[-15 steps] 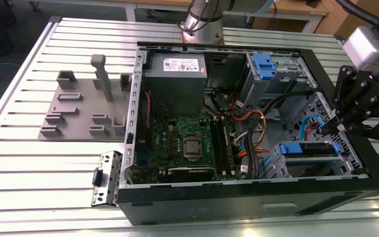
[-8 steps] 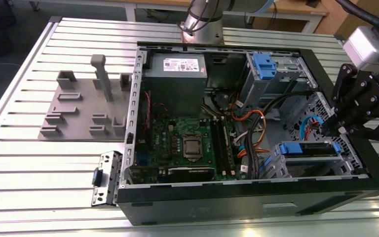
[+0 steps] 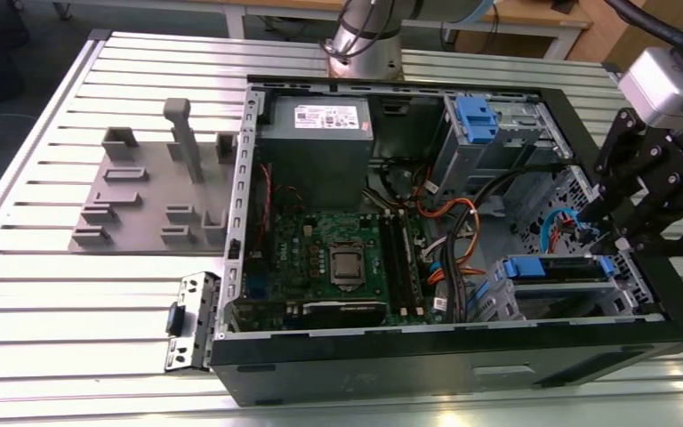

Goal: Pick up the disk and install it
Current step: 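Insert the first disk wire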

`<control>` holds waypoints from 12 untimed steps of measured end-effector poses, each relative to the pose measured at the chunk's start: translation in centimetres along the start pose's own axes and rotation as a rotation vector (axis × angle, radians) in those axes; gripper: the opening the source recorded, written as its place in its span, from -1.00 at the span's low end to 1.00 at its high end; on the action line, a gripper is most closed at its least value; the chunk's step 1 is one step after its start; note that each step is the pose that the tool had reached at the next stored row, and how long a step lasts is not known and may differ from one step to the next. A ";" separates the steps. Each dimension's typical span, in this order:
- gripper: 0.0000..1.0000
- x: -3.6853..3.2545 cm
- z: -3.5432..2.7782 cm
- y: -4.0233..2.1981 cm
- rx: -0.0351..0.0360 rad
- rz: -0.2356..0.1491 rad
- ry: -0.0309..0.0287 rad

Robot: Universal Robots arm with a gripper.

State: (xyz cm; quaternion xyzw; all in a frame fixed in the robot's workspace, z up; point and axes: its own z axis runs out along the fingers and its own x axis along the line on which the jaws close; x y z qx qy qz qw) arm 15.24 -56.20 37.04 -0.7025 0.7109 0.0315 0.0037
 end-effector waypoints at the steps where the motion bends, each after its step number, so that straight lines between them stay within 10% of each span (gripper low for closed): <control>1: -0.18 -0.09 0.03 -0.23 -0.0008 0.000 0.0001; 12: -0.18 -1.63 1.09 -2.50 -0.0063 0.001 0.0016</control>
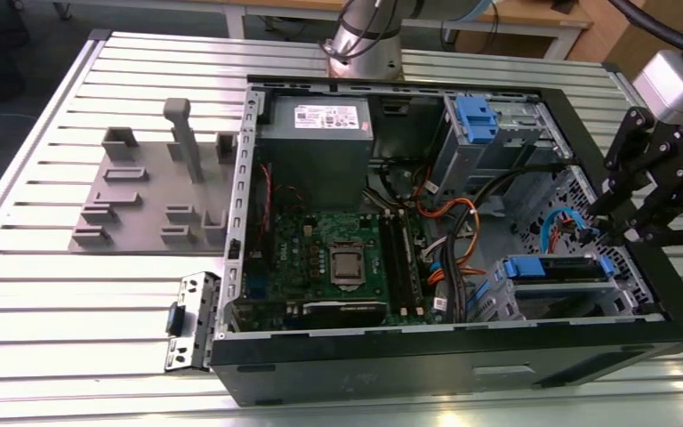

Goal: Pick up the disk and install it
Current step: 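Insert the first disk wire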

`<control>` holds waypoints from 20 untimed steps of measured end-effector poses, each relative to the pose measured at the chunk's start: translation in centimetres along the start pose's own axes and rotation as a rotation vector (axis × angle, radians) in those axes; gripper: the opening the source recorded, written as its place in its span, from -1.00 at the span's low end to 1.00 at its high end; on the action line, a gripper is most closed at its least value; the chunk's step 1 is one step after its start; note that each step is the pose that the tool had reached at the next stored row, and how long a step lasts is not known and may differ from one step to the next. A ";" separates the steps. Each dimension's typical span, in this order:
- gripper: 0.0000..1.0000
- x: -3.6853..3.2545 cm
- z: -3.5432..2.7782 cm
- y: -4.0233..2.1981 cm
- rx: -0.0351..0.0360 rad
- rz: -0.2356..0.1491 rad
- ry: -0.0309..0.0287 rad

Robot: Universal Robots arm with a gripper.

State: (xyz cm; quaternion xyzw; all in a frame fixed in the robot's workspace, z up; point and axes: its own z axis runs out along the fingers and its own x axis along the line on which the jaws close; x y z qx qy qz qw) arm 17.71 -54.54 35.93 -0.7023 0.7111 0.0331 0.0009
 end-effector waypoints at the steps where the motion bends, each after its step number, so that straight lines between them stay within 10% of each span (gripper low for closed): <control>1: -0.18 -0.14 0.14 -0.17 -0.0003 0.000 0.0001; 10: -0.18 -1.13 1.12 -1.49 -0.0023 0.000 0.0039; 20: -0.18 -1.13 1.21 -1.53 -0.0022 0.001 0.0122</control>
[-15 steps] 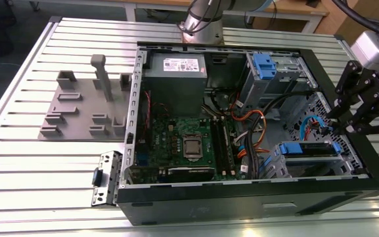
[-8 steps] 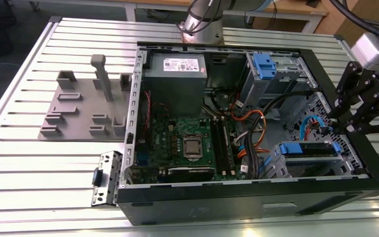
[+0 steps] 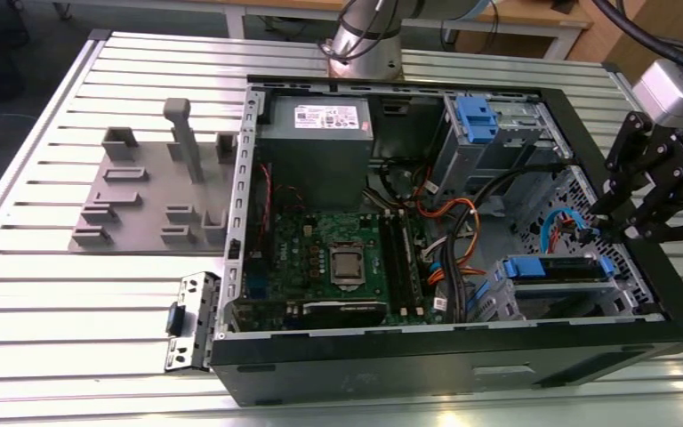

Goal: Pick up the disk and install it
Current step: 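Insert the first disk wire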

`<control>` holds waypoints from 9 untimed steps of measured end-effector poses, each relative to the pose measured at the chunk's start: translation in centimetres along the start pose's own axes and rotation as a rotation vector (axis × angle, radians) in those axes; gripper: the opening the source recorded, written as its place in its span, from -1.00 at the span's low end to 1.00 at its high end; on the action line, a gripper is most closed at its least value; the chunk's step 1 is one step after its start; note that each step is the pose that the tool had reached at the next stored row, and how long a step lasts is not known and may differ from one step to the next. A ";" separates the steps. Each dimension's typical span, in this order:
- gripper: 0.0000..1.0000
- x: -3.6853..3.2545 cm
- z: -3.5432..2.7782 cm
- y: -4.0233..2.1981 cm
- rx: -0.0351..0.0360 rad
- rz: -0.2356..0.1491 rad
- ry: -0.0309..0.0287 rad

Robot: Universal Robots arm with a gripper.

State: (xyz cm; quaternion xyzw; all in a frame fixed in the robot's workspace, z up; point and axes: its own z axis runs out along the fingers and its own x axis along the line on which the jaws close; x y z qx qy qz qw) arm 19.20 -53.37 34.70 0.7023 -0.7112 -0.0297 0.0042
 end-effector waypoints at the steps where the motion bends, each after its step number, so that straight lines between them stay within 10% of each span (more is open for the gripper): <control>1: -0.21 0.00 0.00 0.00 0.0000 0.000 0.0000; 9: -0.67 0.00 0.00 0.00 0.0000 0.000 0.0001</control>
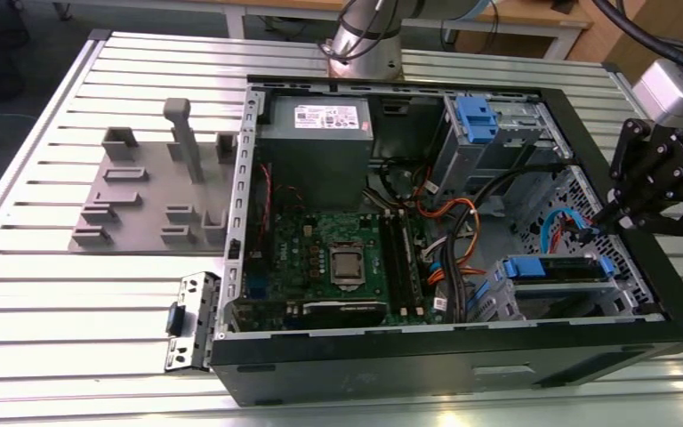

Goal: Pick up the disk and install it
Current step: 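Insert the first disk wire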

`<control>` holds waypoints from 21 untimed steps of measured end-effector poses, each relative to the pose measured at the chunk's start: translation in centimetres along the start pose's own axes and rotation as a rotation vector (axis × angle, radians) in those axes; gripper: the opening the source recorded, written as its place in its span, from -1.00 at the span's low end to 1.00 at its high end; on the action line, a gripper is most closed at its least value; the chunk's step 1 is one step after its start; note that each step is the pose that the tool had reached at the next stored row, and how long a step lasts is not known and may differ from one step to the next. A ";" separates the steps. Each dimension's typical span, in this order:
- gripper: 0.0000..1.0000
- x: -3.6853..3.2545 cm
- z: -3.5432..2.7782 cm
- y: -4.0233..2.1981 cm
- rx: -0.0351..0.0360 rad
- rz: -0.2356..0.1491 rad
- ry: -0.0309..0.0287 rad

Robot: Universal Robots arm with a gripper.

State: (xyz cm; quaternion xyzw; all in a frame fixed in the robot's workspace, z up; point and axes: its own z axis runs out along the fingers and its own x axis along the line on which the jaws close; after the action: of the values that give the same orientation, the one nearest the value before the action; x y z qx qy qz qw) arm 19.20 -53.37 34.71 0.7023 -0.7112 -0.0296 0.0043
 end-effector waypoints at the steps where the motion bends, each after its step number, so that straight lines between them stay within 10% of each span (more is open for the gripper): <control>1: -0.67 0.00 0.00 0.00 0.0000 0.000 0.0000; 8: -0.67 0.16 0.01 0.05 0.0001 0.000 -0.0001; 21: -0.67 2.49 0.67 1.79 0.0000 -0.001 0.0001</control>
State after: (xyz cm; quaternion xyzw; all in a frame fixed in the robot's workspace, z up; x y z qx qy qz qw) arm 17.35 -55.82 34.03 0.7026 -0.7109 -0.0296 0.0043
